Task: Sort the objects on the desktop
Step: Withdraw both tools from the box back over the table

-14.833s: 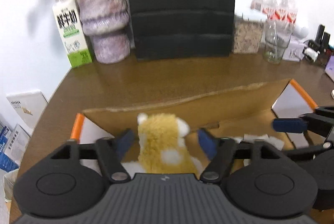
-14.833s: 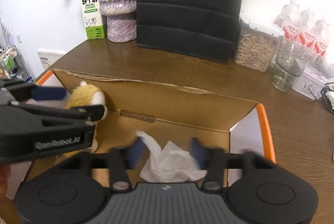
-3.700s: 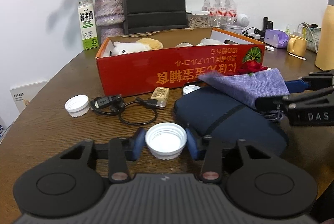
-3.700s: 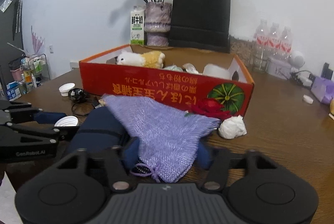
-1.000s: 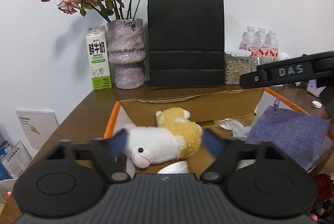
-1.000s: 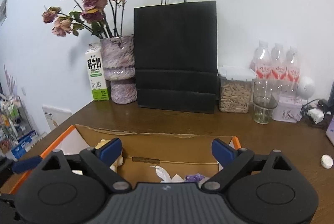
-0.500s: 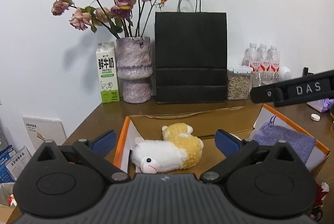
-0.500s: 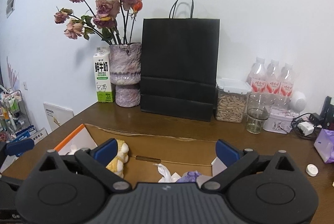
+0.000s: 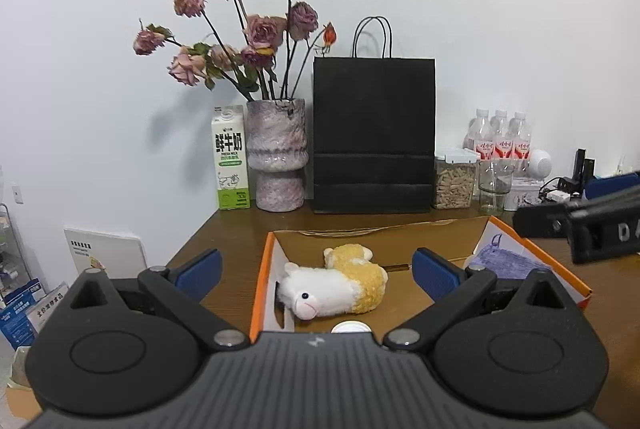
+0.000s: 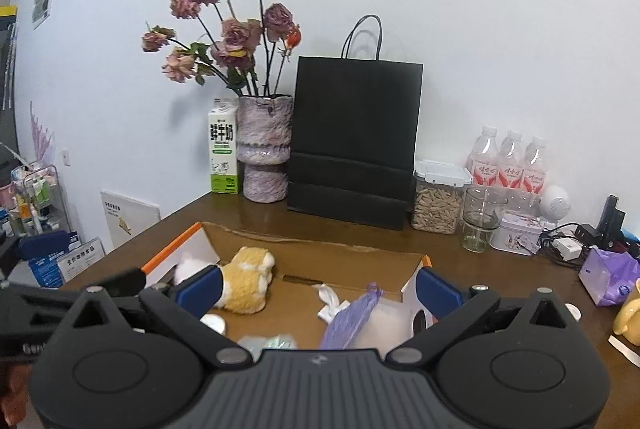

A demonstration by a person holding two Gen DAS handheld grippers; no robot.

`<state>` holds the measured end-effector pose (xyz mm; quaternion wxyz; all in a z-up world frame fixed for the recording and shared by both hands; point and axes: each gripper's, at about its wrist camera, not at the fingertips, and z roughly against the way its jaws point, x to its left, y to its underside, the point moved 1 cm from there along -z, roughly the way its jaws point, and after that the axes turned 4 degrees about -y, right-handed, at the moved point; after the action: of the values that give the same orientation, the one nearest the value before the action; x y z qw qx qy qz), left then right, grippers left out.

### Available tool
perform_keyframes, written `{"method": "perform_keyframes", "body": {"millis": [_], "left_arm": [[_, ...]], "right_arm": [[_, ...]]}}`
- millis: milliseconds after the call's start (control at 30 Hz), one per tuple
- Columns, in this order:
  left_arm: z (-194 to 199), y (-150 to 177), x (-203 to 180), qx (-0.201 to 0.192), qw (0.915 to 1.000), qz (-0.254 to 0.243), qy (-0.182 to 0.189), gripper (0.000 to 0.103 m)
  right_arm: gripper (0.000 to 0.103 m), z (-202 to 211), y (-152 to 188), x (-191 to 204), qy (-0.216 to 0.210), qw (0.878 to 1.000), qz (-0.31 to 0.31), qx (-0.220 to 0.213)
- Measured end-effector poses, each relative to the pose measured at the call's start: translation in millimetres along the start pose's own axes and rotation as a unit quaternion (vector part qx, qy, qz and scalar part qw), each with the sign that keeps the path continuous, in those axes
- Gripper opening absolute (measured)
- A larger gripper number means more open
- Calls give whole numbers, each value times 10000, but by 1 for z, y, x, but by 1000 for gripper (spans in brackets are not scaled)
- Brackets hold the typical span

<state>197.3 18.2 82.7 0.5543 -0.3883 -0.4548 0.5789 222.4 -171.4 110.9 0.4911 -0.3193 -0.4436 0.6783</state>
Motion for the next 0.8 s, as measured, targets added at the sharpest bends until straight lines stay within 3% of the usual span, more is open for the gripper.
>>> {"method": "perform_keyframes", "body": {"millis": [400, 800], "left_arm": [[47, 17, 9, 7, 10000, 43, 79, 103], [70, 52, 19, 186, 9996, 130, 143, 103]], "right_arm": [[103, 56, 41, 12, -10, 10000, 75, 55], [103, 81, 94, 10, -14, 9997, -116, 220]]}}
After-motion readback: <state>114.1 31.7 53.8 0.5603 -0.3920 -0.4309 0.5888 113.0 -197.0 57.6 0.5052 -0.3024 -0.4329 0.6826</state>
